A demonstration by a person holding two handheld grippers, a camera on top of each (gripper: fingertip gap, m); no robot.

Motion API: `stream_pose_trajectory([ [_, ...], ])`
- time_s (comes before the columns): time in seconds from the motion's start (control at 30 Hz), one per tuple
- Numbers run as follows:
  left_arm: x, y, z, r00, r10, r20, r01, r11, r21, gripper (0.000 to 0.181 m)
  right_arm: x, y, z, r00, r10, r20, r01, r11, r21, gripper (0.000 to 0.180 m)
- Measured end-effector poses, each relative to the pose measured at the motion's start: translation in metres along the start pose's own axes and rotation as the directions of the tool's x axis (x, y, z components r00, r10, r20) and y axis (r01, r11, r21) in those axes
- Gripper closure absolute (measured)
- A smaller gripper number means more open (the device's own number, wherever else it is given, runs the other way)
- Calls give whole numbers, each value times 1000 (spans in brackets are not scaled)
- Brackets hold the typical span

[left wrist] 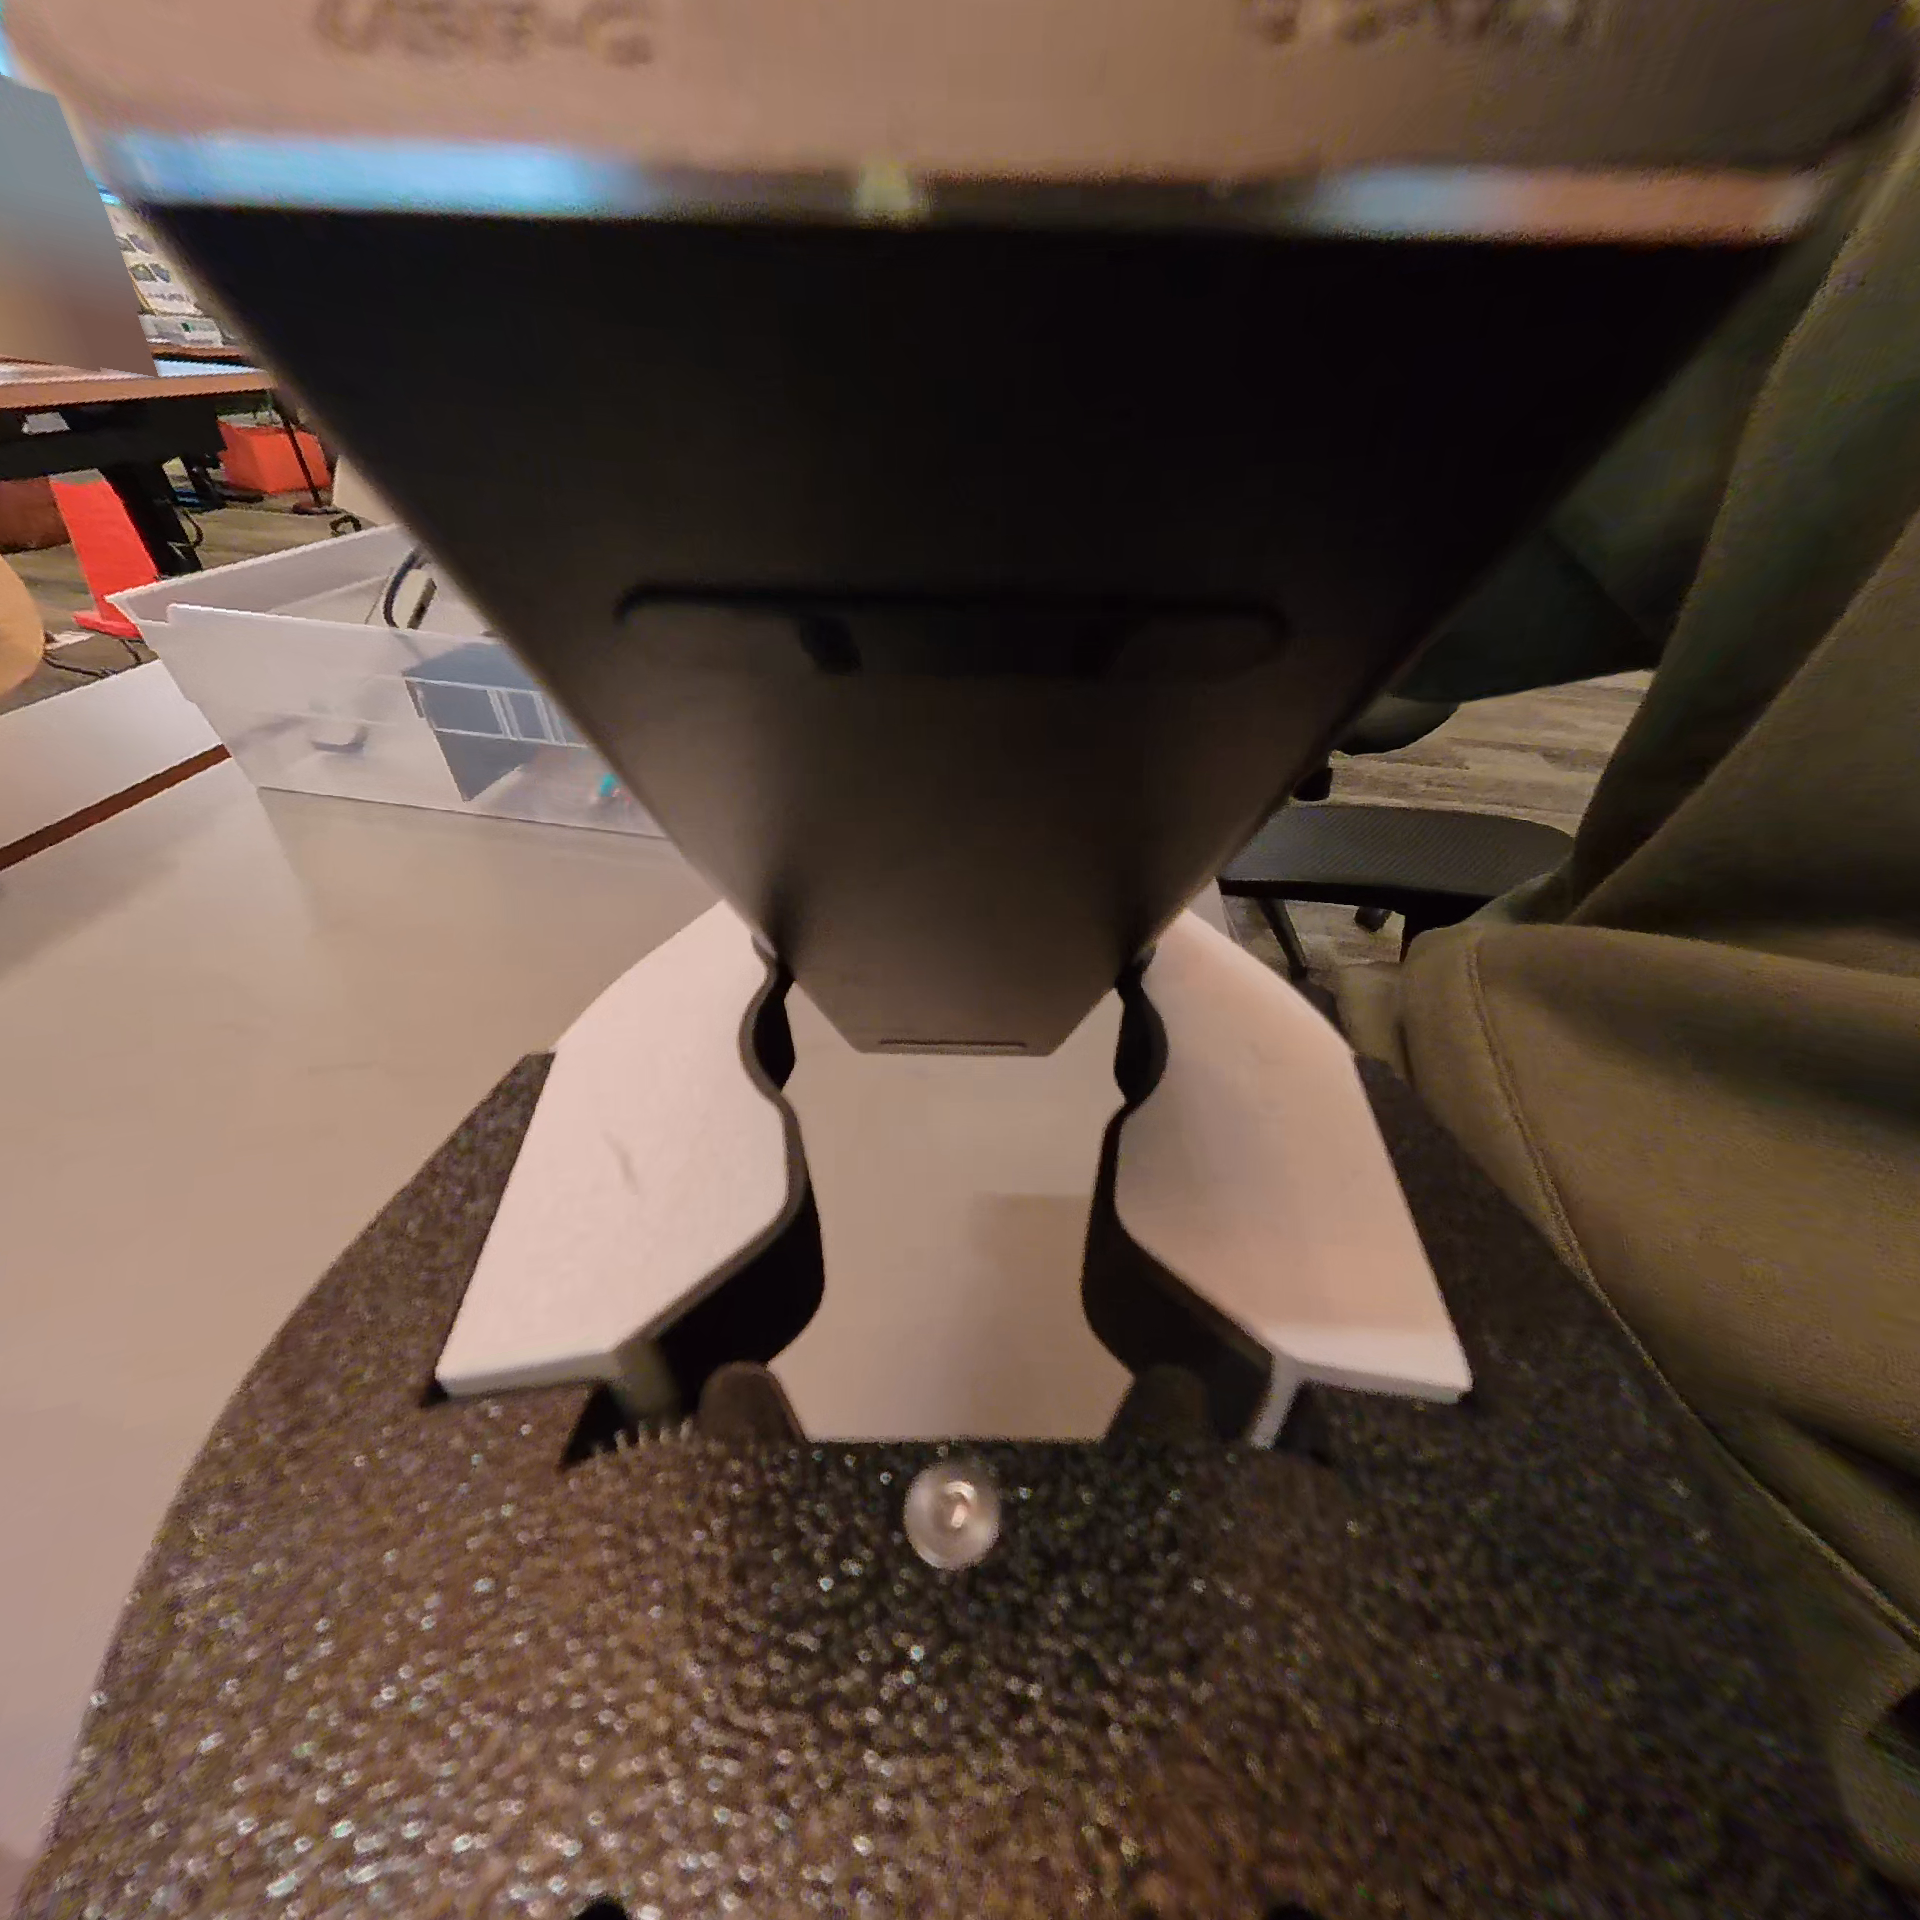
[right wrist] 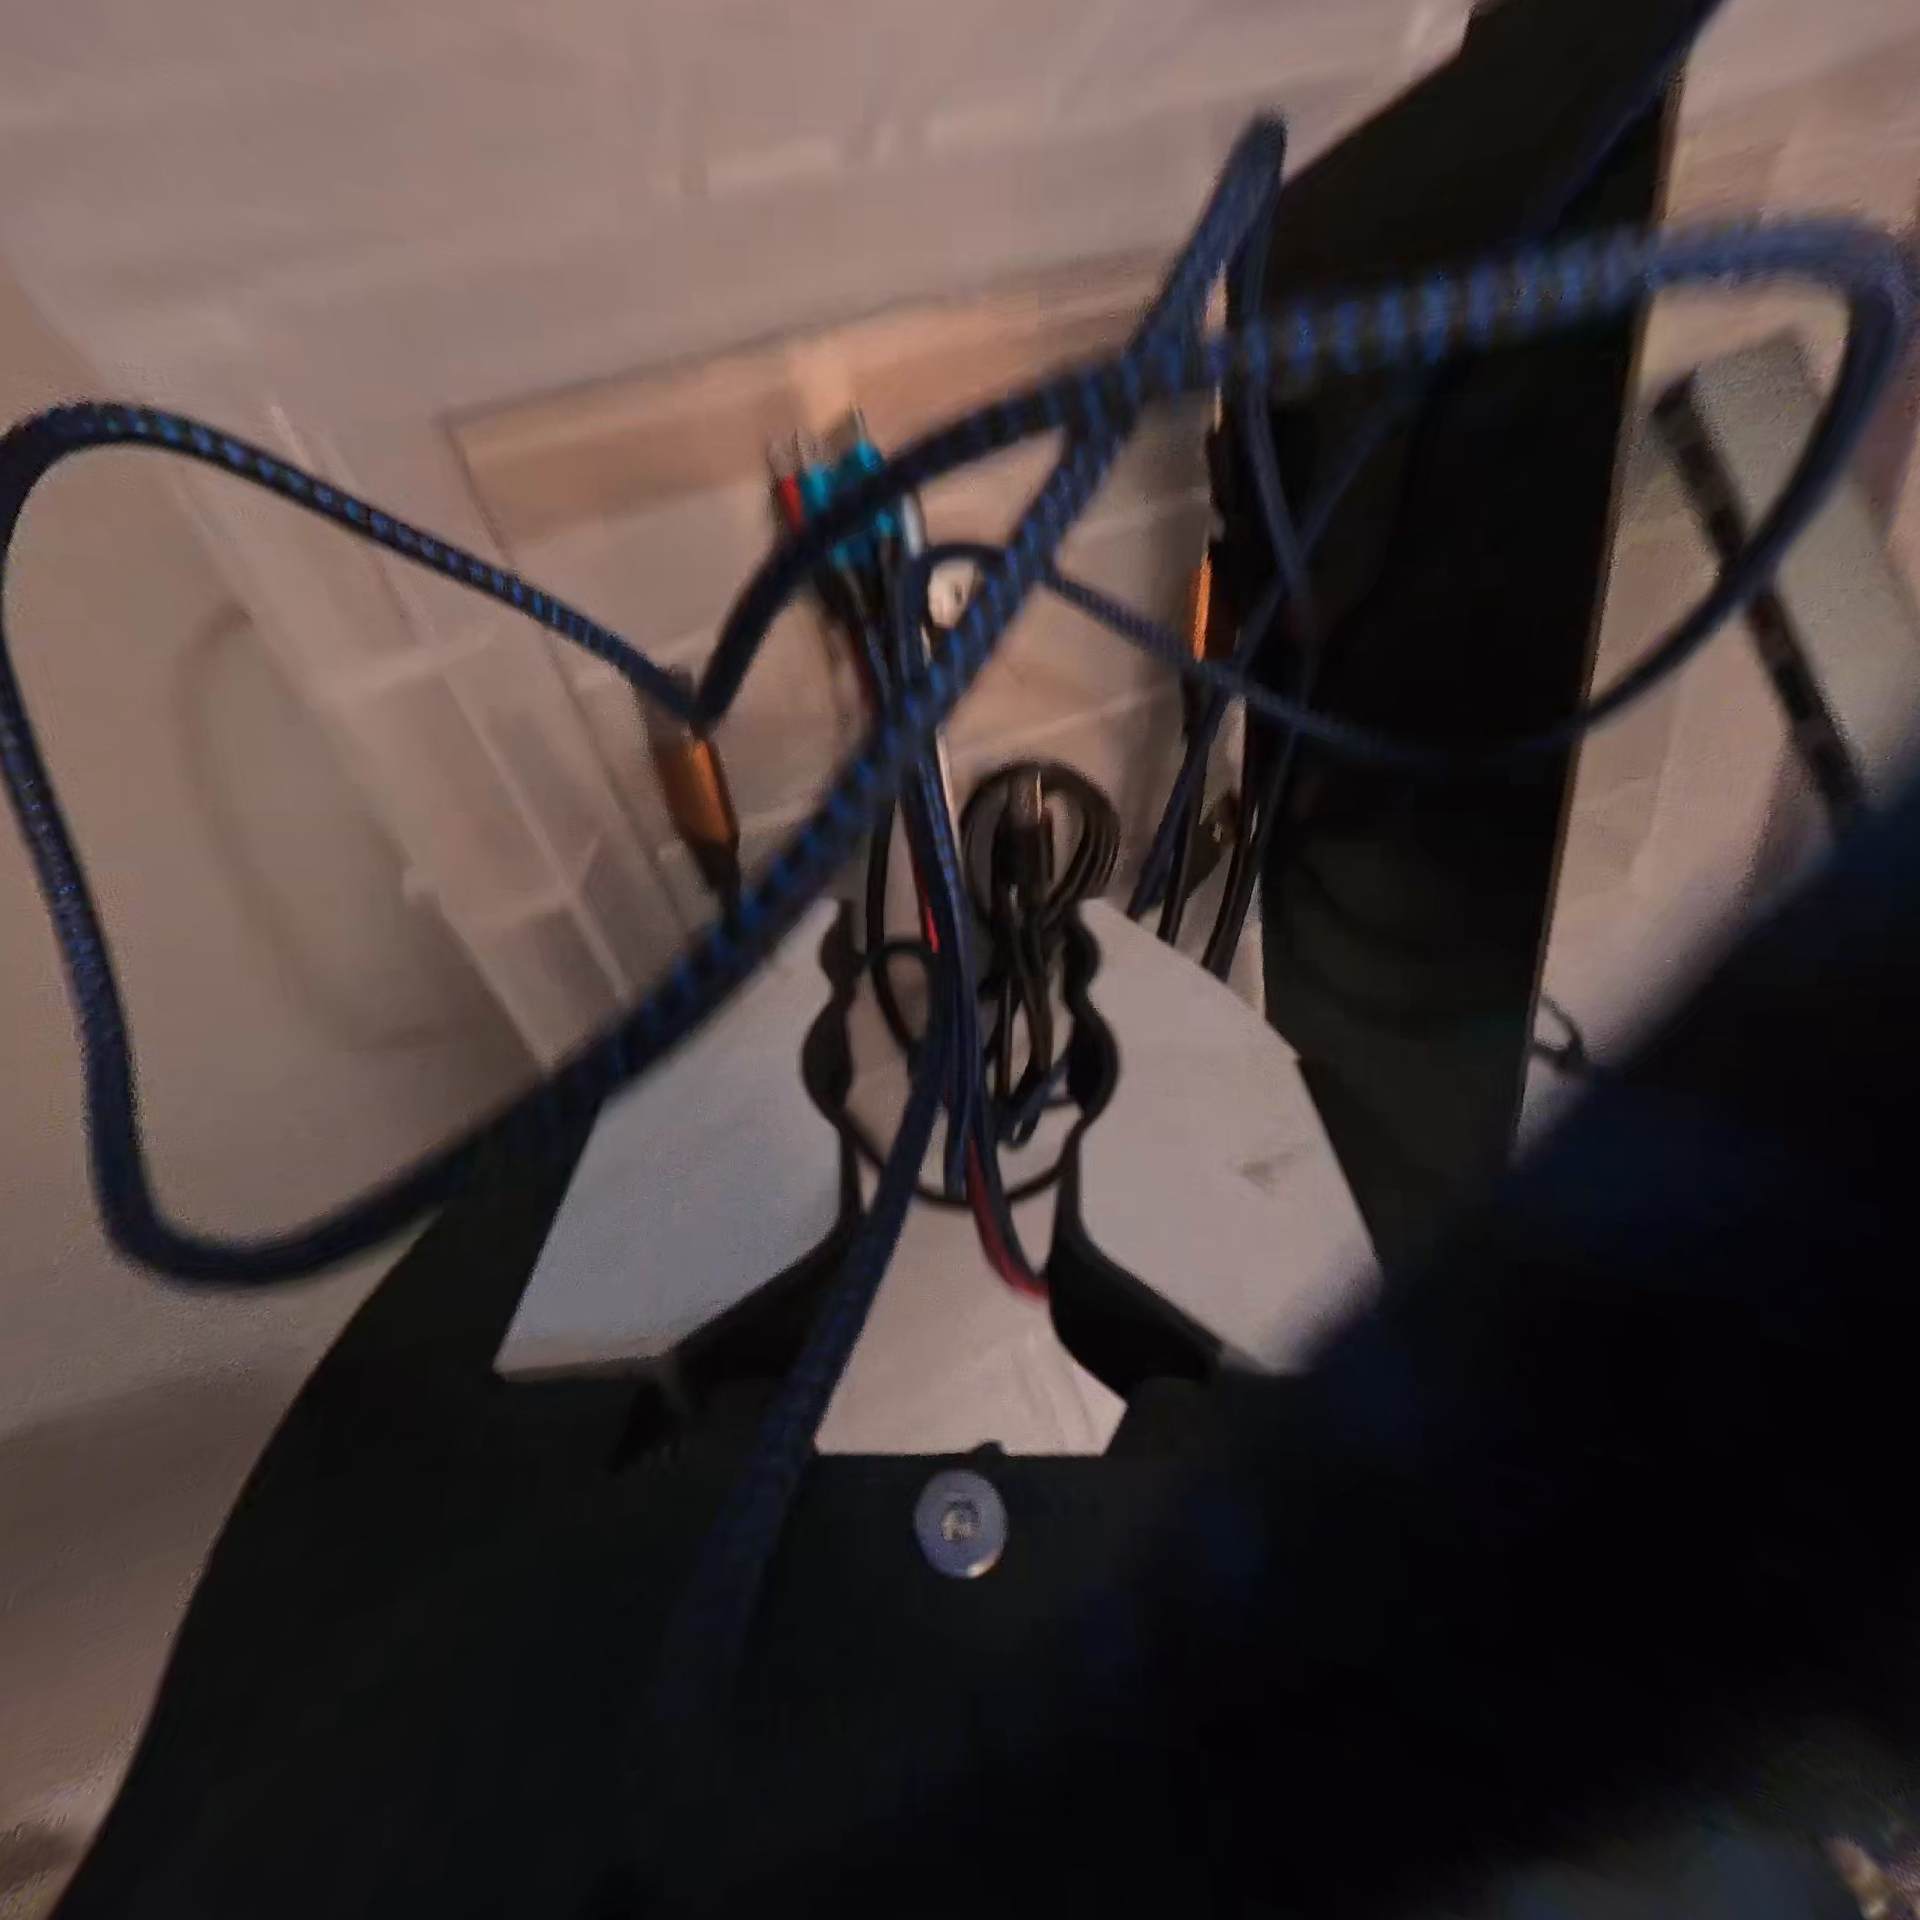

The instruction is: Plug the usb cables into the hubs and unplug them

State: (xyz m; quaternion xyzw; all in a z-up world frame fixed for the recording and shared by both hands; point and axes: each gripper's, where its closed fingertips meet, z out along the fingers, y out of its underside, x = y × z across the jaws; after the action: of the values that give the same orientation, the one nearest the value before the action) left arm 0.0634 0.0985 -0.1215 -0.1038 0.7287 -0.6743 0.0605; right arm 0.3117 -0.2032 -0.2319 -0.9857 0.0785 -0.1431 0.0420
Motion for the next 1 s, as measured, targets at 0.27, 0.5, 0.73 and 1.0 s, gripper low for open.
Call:
stream_pose_trajectory([
  [0.27, -1, -1, -1, 1000, 8, 10, -8, 1000, 2, 121, 20, 23, -64, 984, 175, -34, -175, 985, -2, 93],
  [0.5, -7, -5, -1, 999, -1, 44, 0, 1000, 22, 121, -54, -134, -212, 970, 232, -65, -79, 559, 825, 87],
  [0.73, -11, 5, 15, 996, 9, 90, -4, 998, -59, 121, -223, -279, -224, 990, -127, -54, 96, 354, 930, 87],
  [1.0, 4, 6, 23, 995, 85, 48, -79, 990, -113, 121, -263, -302, -182, 944, -322, 68, 98, 473, 875, 121],
])
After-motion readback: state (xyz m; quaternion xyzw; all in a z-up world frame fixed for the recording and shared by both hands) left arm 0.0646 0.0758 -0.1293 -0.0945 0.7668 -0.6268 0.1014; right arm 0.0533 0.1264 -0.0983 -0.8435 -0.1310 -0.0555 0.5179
